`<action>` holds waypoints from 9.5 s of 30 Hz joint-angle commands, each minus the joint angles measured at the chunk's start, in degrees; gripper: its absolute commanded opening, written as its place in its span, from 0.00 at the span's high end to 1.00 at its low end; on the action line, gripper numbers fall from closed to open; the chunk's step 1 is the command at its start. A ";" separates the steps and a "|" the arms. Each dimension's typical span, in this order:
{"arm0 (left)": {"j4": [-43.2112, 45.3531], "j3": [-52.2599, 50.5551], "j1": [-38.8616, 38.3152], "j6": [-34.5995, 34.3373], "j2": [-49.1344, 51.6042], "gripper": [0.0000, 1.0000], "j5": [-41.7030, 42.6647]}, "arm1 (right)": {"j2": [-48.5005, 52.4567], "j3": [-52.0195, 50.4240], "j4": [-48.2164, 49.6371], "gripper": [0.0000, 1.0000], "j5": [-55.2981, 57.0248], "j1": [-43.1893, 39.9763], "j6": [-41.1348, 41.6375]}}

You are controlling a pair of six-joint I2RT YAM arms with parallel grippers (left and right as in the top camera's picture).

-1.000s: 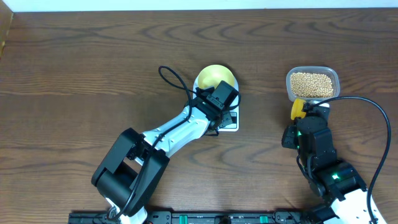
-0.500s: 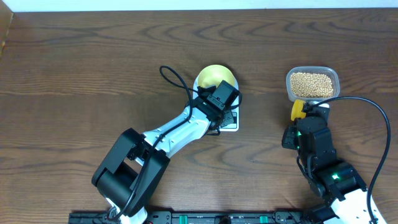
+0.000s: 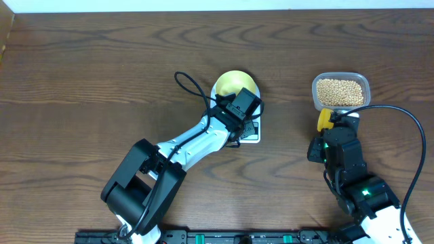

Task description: Scoop item into bowl and weigh 50g on scale

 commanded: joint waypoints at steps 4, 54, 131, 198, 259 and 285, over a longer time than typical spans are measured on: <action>1.09 -0.11 -0.22 0.37 3.28 0.93 0.85 | -0.15 0.74 -0.13 0.99 0.96 -0.31 -0.66; -1.55 0.98 41.77 69.64 -35.47 0.06 -0.42 | -0.09 0.74 4.09 0.99 -0.13 -0.31 12.52; -49.66 16.39 35.34 109.31 -25.22 0.05 32.63 | 7.82 0.74 18.23 0.99 -14.56 -11.17 -1.70; -49.66 16.39 35.34 109.28 -25.20 0.05 32.63 | 33.75 43.76 -21.40 0.99 -3.43 -17.77 -26.84; -49.66 16.39 35.34 109.28 -25.20 0.05 32.63 | 53.99 43.28 -20.76 0.99 -41.75 -32.98 -33.16; -49.66 16.39 35.34 109.31 -25.20 0.05 32.63 | 57.18 42.62 -23.56 0.99 -57.48 -44.41 -30.18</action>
